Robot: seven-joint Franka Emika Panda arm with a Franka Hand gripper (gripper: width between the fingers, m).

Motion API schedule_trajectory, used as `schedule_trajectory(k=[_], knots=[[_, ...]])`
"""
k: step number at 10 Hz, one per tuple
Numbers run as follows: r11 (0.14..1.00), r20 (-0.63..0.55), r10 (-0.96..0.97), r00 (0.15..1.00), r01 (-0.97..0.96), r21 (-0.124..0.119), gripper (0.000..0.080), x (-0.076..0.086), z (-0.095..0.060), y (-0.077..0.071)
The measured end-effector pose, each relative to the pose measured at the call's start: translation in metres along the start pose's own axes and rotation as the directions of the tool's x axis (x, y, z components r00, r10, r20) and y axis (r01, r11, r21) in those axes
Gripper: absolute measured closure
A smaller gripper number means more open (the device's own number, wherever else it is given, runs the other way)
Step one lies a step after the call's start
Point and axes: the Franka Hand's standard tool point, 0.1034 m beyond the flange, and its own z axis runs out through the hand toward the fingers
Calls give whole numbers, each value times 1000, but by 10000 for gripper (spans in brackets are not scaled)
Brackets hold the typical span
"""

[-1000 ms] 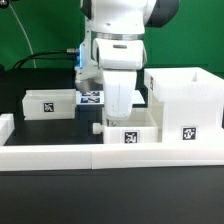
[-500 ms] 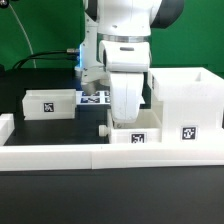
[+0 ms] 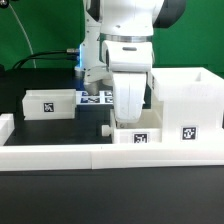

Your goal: Assemble drawer

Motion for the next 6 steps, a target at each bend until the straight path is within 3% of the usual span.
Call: schedule_trajectory(k=[6], knots=[[999, -3, 38, 999, -38, 0, 753, 6, 0, -1]])
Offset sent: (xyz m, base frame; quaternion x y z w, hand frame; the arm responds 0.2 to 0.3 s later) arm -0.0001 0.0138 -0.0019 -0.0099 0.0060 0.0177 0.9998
